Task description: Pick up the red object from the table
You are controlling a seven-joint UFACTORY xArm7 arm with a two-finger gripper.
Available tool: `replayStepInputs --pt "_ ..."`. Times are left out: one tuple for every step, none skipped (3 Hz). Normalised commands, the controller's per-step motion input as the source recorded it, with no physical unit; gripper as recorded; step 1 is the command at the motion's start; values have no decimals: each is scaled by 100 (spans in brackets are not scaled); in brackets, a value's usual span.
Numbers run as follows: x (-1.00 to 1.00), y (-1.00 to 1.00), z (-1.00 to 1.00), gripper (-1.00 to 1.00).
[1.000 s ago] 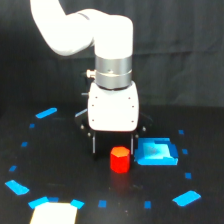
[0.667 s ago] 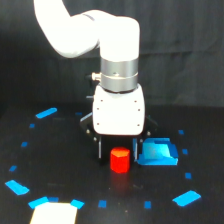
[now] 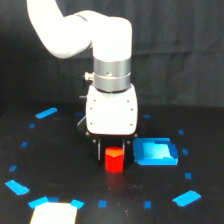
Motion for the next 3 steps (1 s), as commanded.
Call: replayStepInputs --pt "-73 8 100 -100" --pt "23 20 86 -100" --pt "-7 -5 100 -87"
